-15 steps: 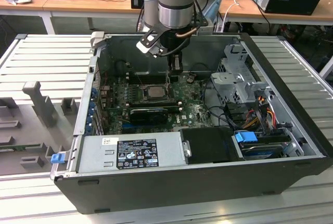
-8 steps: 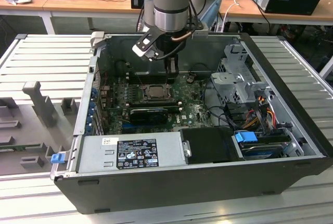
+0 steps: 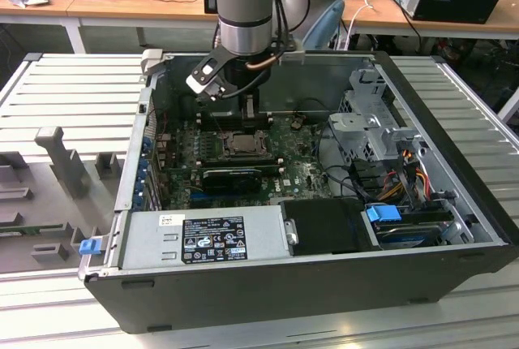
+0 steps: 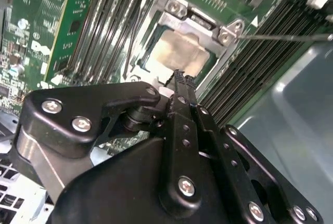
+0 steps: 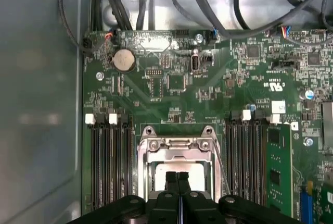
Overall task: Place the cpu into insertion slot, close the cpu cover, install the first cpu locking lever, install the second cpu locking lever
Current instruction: 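Close the cpu cover, then install the first cpu locking lever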
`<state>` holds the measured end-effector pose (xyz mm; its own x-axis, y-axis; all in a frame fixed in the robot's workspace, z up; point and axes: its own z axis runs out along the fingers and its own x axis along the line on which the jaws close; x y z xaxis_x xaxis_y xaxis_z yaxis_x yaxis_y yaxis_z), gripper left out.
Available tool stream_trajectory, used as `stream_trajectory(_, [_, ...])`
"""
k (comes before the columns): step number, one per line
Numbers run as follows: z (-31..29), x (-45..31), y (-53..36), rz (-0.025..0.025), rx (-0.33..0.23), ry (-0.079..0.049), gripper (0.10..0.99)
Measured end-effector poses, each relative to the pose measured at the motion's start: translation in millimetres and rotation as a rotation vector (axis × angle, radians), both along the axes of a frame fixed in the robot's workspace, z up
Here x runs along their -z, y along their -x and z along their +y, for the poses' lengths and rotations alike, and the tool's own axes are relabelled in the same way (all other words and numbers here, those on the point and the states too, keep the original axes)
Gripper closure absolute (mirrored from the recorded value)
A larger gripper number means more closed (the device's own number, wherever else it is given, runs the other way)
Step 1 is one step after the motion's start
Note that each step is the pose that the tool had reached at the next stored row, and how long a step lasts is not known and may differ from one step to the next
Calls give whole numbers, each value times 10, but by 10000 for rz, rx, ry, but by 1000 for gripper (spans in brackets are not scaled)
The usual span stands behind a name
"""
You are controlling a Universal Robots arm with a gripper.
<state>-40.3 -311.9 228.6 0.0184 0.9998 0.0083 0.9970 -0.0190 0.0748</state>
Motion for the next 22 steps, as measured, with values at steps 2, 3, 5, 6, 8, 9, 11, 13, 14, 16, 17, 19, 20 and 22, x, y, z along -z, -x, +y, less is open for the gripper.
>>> stream_trajectory(2, [0,0,21,0,0,0,980])
stream_trajectory(3, [0,0,33,0,0,0,980])
stream_trajectory(5, [0,0,57,0,0,-1,980])
stream_trajectory(6, [0,0,69,0,1,-1,980])
stream_trajectory(8, [0,0,98,0,0,0,980])
stream_trajectory(9, [0,0,104,0,1,0,980])
stream_trajectory(11, [-1,-1,104,0,0,-3,980])
stream_trajectory(13, [-1,-55,104,1,0,1,980])
stream_trajectory(14, [-1,-73,104,1,0,2,980])
stream_trajectory(16, [-1,-104,104,0,1,0,980])
stream_trajectory(17, [-1,-116,104,0,1,0,980])
stream_trajectory(19, [-1,-139,104,1,0,1,980])
stream_trajectory(20, [-1,-155,104,1,0,2,980])
stream_trajectory(22, [-1,-186,104,1,0,1,980])
